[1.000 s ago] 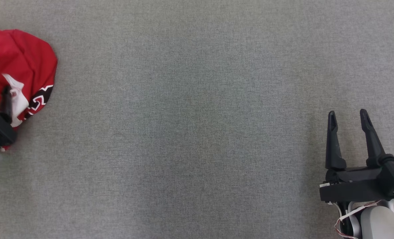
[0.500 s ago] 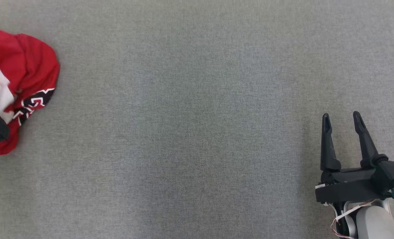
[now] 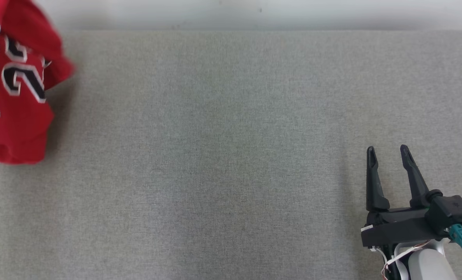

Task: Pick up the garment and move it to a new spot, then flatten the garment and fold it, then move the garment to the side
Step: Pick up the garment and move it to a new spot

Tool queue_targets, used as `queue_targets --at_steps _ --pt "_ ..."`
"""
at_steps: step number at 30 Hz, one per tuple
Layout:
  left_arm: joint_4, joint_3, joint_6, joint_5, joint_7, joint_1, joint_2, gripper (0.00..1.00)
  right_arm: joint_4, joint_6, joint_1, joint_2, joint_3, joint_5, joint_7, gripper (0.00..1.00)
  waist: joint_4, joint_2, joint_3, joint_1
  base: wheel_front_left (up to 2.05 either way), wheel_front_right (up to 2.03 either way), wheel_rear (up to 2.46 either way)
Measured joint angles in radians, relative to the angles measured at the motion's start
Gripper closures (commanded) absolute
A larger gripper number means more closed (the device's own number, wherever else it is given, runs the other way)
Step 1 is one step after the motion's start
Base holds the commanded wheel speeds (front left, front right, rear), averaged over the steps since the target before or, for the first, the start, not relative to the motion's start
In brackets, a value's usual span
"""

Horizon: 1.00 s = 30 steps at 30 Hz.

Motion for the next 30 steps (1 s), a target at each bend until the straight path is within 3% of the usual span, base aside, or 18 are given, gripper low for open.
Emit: queue_targets --at_steps 7,13,23,30 --pt "-0.246 -0.045 0.007 -0.002 0.087 -0.054 -0.027 1.00 0.026 0.000 0.001 0.000 0.019 0.033 -0.004 0.00 -0.021 -0.0001 -0.031 0.0000 0.00 0.00 0.00" --pt "-0.450 -0.137 0.018 -0.028 0.202 -0.138 -0.120 1.00 0.026 0.000 0.000 0.000 0.032 0.079 -0.004 0.00 -0.093 -0.0001 -0.042 0.0000 0.00 0.00 0.00" --pt "-0.411 -0.308 0.007 -0.044 0.236 -0.230 -0.269 1.00 0.025 0.000 0.000 0.000 0.046 0.121 -0.004 0.00 -0.229 0.0000 -0.038 0.0001 0.00 0.00 0.00" --pt "-0.324 -0.376 -0.001 -0.044 0.182 -0.200 -0.300 1.00 0.018 0.000 0.000 0.000 0.046 0.128 -0.004 0.00 -0.295 0.0000 -0.014 0.0001 0.00 0.00 0.00"
